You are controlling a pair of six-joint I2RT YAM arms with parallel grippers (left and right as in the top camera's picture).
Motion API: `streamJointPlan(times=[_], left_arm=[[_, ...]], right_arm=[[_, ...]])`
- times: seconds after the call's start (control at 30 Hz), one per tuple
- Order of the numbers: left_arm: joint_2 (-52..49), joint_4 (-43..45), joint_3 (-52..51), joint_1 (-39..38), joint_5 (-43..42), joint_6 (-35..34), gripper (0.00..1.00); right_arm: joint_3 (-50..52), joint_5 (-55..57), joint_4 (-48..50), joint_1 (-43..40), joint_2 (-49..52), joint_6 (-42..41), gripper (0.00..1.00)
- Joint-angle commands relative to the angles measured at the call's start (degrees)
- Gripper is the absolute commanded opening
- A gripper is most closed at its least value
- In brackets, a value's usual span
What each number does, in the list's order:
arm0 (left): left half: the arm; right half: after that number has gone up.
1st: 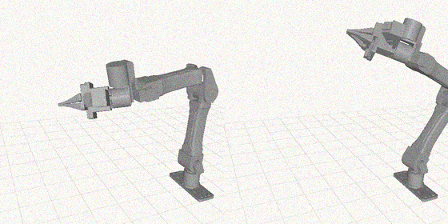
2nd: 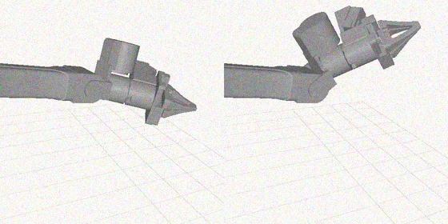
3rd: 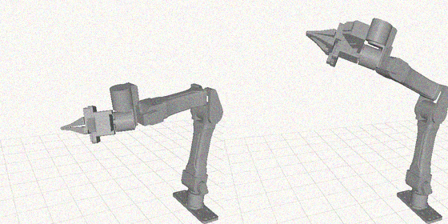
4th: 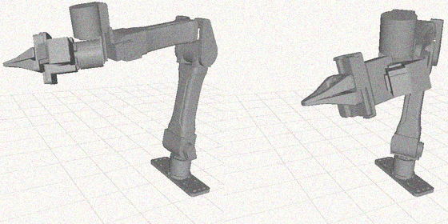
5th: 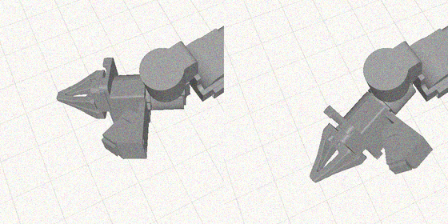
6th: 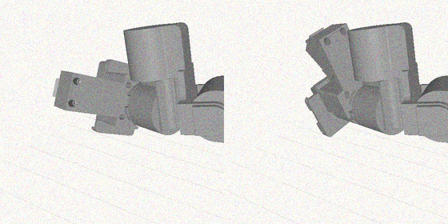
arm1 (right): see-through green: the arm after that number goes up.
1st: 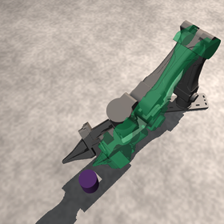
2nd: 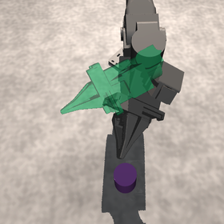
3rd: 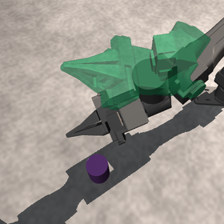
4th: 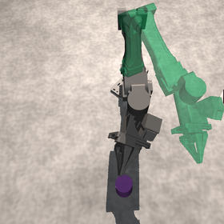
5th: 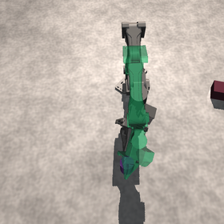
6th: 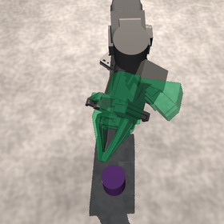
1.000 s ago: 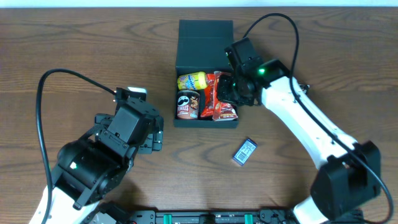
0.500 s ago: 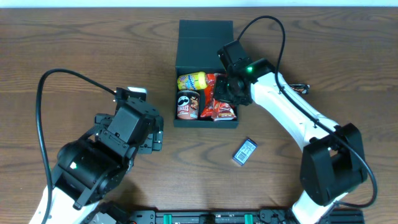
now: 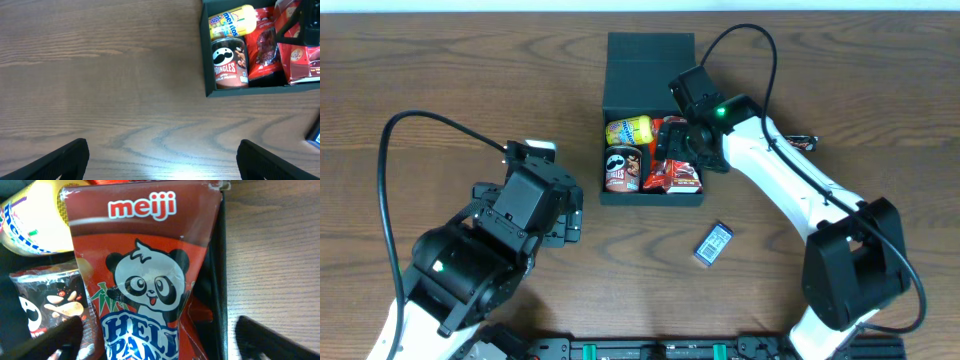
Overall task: Pack container
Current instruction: 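Carry the Hello Panda box into the black box with the right gripper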
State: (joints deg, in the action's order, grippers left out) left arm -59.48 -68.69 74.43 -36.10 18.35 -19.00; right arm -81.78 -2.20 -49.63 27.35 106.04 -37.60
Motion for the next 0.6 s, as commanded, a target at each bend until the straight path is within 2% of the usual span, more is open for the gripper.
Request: streamJointPlan(times=[0.0, 0.57], left_arm=[[-0.02, 0.0, -0.13, 0.2, 0.02, 0.81, 0.95], [-0.02, 0.13, -0.13, 0.17, 0.02, 0.81, 0.95]], right_arm=[[-0.63, 0.76, -0.02, 0.48, 0.61, 2.1, 0.99], [-1.03, -5.81, 1.95, 0.48, -4.13, 6.69, 0.99]])
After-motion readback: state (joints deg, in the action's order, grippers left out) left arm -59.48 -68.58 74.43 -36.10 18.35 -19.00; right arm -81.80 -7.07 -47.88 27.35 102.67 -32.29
